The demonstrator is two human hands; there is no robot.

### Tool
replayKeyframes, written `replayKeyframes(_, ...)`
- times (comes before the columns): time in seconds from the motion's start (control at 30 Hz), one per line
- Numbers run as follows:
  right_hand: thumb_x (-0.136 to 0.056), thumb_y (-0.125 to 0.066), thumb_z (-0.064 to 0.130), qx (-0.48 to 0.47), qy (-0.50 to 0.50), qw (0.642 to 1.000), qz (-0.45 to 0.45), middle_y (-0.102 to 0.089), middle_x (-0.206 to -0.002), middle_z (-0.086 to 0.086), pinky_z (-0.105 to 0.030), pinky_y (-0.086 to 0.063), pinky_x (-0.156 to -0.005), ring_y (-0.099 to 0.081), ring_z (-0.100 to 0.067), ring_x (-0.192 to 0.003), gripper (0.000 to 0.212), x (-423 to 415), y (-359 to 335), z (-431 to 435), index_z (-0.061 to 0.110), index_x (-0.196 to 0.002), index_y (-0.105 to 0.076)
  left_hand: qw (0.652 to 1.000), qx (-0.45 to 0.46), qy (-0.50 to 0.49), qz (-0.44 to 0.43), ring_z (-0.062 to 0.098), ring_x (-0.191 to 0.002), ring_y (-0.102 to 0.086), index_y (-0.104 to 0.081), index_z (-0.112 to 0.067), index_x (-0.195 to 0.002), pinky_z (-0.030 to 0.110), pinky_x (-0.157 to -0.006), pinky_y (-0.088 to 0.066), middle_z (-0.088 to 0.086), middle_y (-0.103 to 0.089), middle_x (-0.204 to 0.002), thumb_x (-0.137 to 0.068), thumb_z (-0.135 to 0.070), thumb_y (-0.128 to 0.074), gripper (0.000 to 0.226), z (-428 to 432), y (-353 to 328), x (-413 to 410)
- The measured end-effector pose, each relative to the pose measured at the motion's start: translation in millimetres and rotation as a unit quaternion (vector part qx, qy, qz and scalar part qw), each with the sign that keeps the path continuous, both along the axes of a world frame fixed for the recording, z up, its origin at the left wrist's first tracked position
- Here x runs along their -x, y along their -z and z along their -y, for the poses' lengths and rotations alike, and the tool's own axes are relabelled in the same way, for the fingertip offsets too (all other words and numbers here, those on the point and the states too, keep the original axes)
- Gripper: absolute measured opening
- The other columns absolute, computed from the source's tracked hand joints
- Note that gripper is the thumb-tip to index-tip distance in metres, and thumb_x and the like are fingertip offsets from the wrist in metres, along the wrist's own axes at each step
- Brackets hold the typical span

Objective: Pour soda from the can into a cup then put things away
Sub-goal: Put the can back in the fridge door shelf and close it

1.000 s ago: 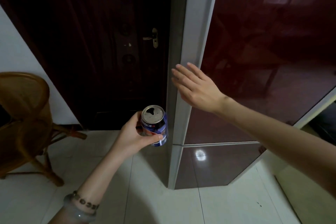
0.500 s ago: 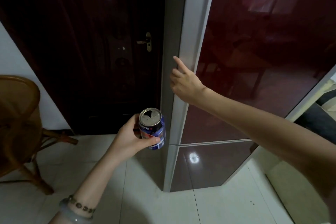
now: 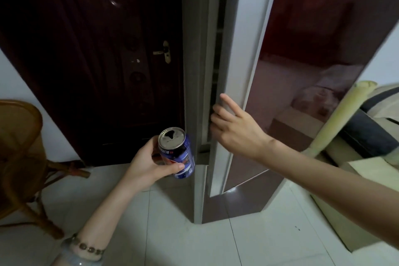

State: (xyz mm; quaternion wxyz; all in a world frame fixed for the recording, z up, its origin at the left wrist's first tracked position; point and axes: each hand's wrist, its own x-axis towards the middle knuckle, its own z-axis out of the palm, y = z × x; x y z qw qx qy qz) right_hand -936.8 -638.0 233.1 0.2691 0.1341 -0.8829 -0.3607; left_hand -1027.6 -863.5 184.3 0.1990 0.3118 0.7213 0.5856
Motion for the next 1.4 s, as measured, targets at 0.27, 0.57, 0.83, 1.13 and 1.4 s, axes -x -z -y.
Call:
replayKeyframes(0.27,-0.093,-0.047,0.006,0.01,-0.015,1.0,-0.012,-0.067,-0.091,-0.009,-0.051,-0.011,-0.116,-0.047,-0.031,-0.112,0.026,-125,7,-6,0.008,-0.087,-0.072,0.999,-0.01,0.032,-0.001,0.001,-0.091,-0.065,-0.057,-0.027,-0.106,0.01,-0.073,-0.049,-0.007,-0.071,-0.098,-0.055,-0.007,-0.09,0.064,-21,-1,-90)
replayKeyframes(0.57,-0.088,-0.052,0.014,0.028,0.136,0.99,-0.003,-0.054,-0.134,-0.014,-0.055,-0.011,-0.115,-0.04,-0.03,-0.133,0.035,-275,13,-5,0.011,-0.122,-0.061,0.996,-0.001,0.088,-0.011,-0.014,-0.092,-0.059,-0.051,-0.04,-0.104,0.006,-0.07,-0.046,-0.016,-0.063,-0.103,-0.059,-0.012,-0.083,0.062,-48,-13,-189)
replayKeyframes(0.83,-0.088,-0.052,0.03,0.103,0.315,0.942,-0.045,-0.032,-0.148,-0.019,-0.054,-0.011,-0.114,-0.022,-0.031,-0.14,0.063,-373,24,-13,0.007,-0.143,-0.034,0.99,0.014,0.143,0.003,-0.005,-0.095,-0.062,-0.055,-0.036,-0.103,0.02,-0.082,-0.047,-0.014,-0.066,-0.103,-0.052,-0.019,-0.085,0.062,-77,-3,-270)
replayKeyframes(1.13,-0.086,-0.057,0.032,0.196,0.463,0.861,-0.075,-0.028,-0.148,-0.027,-0.05,-0.003,-0.115,-0.023,-0.037,-0.139,0.068,-436,26,-41,-0.005,-0.139,-0.035,0.969,-0.011,0.244,-0.041,-0.011,-0.092,-0.06,-0.056,-0.021,-0.116,0.001,-0.069,-0.043,-0.01,-0.065,-0.107,-0.063,-0.006,-0.082,0.062,-132,-26,-328)
replayKeyframes(1.4,-0.088,-0.057,0.033,0.313,0.525,0.782,-0.118,-0.01,-0.153,-0.026,-0.046,0.003,-0.116,-0.008,-0.036,-0.143,0.078,-468,20,-85,-0.007,-0.144,-0.022,0.947,-0.04,0.315,-0.06,-0.003,-0.095,-0.063,-0.059,-0.024,-0.111,0.008,-0.072,-0.048,-0.008,-0.069,-0.103,-0.058,-0.018,-0.086,0.059,-199,-54,-349)
